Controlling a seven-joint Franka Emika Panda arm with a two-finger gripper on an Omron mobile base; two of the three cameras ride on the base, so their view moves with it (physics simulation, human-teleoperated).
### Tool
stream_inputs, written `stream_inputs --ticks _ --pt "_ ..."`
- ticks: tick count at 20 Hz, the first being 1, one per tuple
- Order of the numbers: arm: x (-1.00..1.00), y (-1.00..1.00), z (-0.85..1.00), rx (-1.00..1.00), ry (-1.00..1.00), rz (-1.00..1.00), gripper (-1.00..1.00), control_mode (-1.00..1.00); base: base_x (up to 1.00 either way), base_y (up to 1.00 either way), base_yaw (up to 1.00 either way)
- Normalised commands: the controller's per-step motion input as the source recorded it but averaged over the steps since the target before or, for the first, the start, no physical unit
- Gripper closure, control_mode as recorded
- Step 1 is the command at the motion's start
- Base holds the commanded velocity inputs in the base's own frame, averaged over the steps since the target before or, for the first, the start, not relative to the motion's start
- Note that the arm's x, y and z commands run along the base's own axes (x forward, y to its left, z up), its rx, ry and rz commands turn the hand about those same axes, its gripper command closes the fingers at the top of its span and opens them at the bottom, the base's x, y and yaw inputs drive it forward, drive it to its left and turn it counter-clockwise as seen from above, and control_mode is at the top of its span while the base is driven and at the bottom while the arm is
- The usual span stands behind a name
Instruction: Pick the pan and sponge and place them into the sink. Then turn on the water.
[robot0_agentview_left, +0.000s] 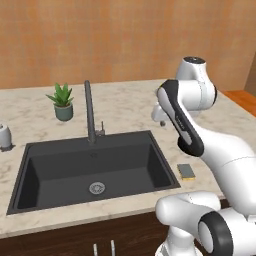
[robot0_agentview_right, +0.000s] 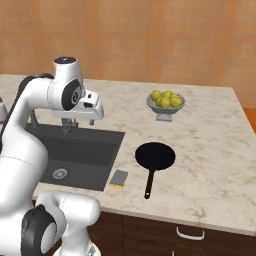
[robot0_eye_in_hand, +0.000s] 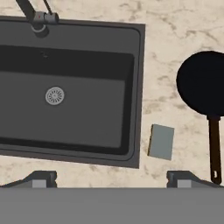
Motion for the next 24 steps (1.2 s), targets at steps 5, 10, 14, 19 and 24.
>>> stream_inputs --ticks 5,10,14,19,24 --pt "0.0 -0.73 0.0 0.07 0.07 0.0 -1.0 -1.0 0.0 0.0 0.0" --pt "0.0 -1.0 -0.23 0.12 0.05 0.0 -1.0 -1.0 0.0 0.0 0.0" --pt "0.01 -0.91 -0.44 0.01 0.0 0.0 -1.0 -1.0 0.0 0.0 0.0" --pt "0.0 -0.62 -0.7 0.0 0.03 0.0 -1.0 -1.0 0.0 0.0 0.0" --pt "0.35 -0.19 -0.49 -0.03 0.27 0.0 -1.0 -1.0 0.0 0.0 0.0"
